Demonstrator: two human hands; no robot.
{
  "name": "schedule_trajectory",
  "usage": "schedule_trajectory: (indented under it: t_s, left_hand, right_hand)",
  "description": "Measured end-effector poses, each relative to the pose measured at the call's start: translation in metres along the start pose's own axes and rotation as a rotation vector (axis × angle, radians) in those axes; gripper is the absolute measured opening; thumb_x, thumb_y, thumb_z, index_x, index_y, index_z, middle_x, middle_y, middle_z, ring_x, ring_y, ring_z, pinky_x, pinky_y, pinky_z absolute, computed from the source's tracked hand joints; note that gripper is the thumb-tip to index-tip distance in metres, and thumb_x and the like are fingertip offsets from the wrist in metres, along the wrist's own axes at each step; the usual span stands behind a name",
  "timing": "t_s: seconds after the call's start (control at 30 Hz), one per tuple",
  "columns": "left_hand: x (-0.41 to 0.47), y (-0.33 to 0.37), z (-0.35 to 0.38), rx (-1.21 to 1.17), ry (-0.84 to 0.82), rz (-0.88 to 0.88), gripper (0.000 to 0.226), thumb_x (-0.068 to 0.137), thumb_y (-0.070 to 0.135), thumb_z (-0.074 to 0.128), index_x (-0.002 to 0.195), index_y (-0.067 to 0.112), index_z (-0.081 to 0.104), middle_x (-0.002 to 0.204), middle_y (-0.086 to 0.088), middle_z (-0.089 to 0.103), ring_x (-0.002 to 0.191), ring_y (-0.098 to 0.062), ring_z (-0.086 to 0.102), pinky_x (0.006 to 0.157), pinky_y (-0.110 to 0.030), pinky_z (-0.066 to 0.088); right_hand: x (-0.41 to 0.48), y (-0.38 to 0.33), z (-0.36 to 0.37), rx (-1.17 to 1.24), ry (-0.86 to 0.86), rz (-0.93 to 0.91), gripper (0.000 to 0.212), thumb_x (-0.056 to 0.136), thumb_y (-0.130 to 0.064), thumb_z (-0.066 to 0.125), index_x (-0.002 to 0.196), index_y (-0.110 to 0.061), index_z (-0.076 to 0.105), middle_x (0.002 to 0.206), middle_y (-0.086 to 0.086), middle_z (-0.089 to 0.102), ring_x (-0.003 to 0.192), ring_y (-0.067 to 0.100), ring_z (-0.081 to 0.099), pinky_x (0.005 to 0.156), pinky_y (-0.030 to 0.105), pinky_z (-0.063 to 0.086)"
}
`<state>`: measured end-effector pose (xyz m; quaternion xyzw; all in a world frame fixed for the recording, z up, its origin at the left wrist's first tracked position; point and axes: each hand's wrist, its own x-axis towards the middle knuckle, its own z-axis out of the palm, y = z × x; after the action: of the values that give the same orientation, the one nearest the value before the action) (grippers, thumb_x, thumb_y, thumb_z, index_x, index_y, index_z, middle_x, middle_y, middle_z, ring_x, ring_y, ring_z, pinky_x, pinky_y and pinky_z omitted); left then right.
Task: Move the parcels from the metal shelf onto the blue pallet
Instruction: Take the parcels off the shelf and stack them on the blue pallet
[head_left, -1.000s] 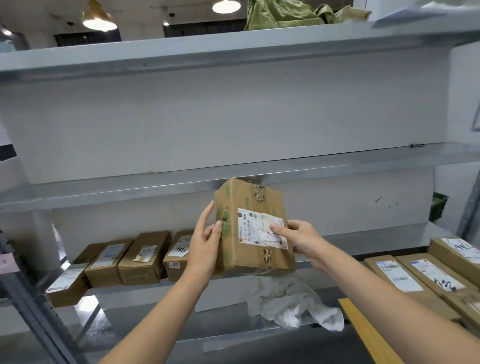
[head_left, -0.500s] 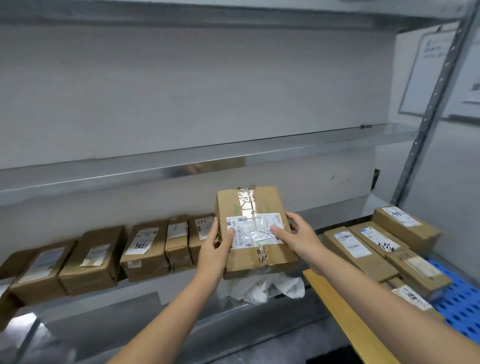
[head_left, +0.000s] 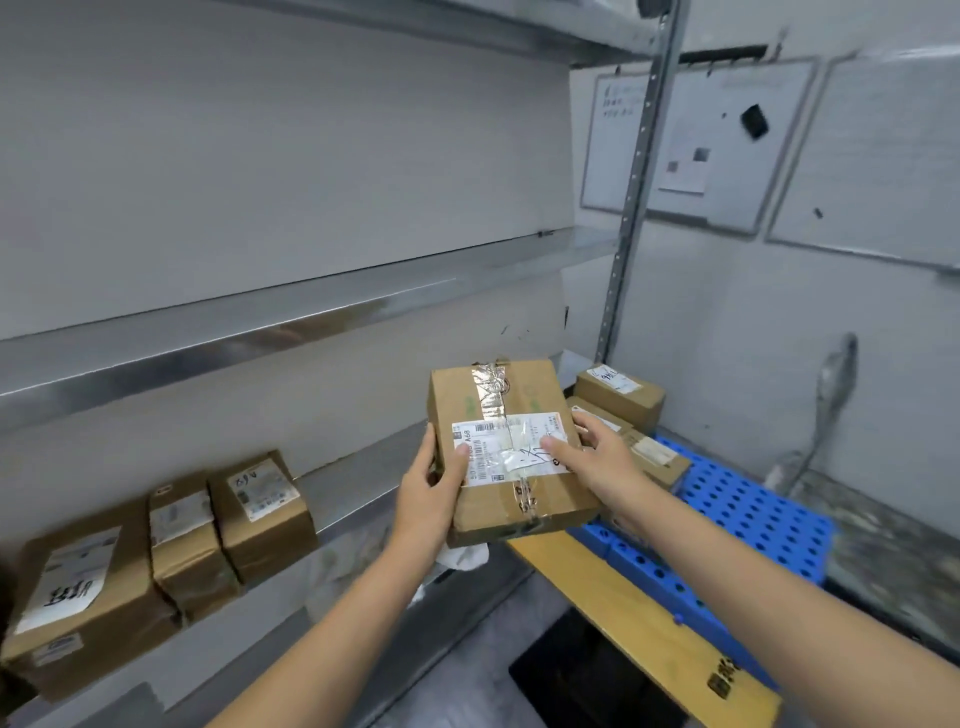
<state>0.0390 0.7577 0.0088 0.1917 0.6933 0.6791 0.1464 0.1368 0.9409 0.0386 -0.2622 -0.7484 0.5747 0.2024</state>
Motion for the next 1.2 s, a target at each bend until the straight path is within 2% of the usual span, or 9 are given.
schedule_trajectory:
  t_s: [0.07,0.17,0.27,0.4,0.63,0.77,0.93,1.07,1.2]
  left_hand:
    - [0.002,0.0,0.025,-0.012,-0.07,0.003,0.06,0.092,0.047,0.058,0.147,0.038,0.036,0.123,0.012,0.064,0.104,-0.004,0.064,0.082,-0.024,0.056]
    - [0.002,0.004,0.066,-0.002,-0.169,0.007,0.06,0.092,0.049,0.056,0.148,0.039,0.035,0.128,0.009,0.063,0.112,-0.011,0.062,0.093,-0.037,0.054]
    - [0.0,0.005,0.115,-0.001,-0.234,0.011,0.062,0.092,0.049,0.056,0.148,0.04,0.032,0.127,0.013,0.061,0.114,-0.011,0.059,0.097,-0.04,0.052]
    - [-0.008,-0.001,0.183,0.021,-0.289,0.009,0.063,0.091,0.053,0.056,0.148,0.044,0.03,0.121,0.021,0.061,0.101,0.004,0.059,0.082,-0.022,0.054]
    - [-0.01,-0.015,0.32,0.012,-0.31,-0.027,0.066,0.091,0.052,0.056,0.15,0.041,0.028,0.125,0.017,0.061,0.107,-0.005,0.062,0.092,-0.037,0.055]
    - [-0.013,-0.014,0.404,-0.017,-0.317,-0.065,0.069,0.091,0.05,0.058,0.151,0.039,0.026,0.13,0.014,0.059,0.112,-0.011,0.06,0.095,-0.043,0.053]
    - [-0.007,-0.02,0.479,0.021,-0.287,-0.058,0.067,0.092,0.048,0.057,0.151,0.039,0.025,0.136,0.012,0.055,0.116,-0.005,0.055,0.1,-0.037,0.05]
    - [-0.001,-0.031,0.507,0.047,-0.249,-0.089,0.068,0.094,0.047,0.054,0.152,0.038,0.019,0.129,0.017,0.05,0.097,0.013,0.049,0.077,-0.011,0.048]
    - [0.012,-0.042,0.522,0.04,-0.195,-0.13,0.072,0.093,0.049,0.054,0.153,0.038,0.017,0.134,0.014,0.048,0.104,0.005,0.049,0.081,-0.013,0.045]
  right_hand:
    - [-0.007,0.005,-0.025,-0.004,0.062,0.009,0.038,0.085,-0.037,0.07,0.117,-0.04,0.051,0.098,-0.025,0.054,0.087,-0.003,0.057,0.062,0.018,0.048]
    - [-0.015,0.014,-0.064,0.006,0.15,0.038,0.046,0.085,-0.036,0.071,0.126,-0.031,0.052,0.11,-0.015,0.06,0.094,0.004,0.062,0.065,0.02,0.051]
    - [-0.024,0.027,-0.111,0.003,0.213,0.053,0.044,0.085,-0.035,0.07,0.126,-0.029,0.054,0.109,-0.015,0.062,0.089,-0.003,0.061,0.055,0.011,0.047]
    - [-0.024,0.052,-0.176,0.014,0.269,0.054,0.043,0.086,-0.033,0.07,0.127,-0.026,0.057,0.117,-0.007,0.065,0.097,0.009,0.066,0.068,0.022,0.052]
    - [-0.001,0.101,-0.297,0.033,0.284,0.059,0.041,0.088,-0.026,0.068,0.127,-0.025,0.056,0.11,-0.01,0.062,0.094,0.005,0.063,0.066,0.021,0.051]
    - [0.016,0.132,-0.375,0.042,0.284,0.08,0.038,0.089,-0.027,0.068,0.125,-0.028,0.057,0.117,-0.006,0.062,0.102,0.014,0.063,0.083,0.036,0.055]
    - [0.045,0.163,-0.445,0.042,0.253,0.084,0.04,0.088,-0.03,0.068,0.125,-0.029,0.056,0.119,-0.005,0.061,0.104,0.017,0.063,0.089,0.044,0.054]
    - [0.068,0.18,-0.467,0.032,0.181,0.116,0.047,0.088,-0.032,0.068,0.132,-0.028,0.052,0.118,-0.007,0.061,0.104,0.017,0.063,0.088,0.045,0.055]
    - [0.095,0.193,-0.475,0.046,0.123,0.131,0.047,0.088,-0.029,0.067,0.133,-0.028,0.052,0.119,-0.005,0.061,0.102,0.017,0.064,0.082,0.041,0.057]
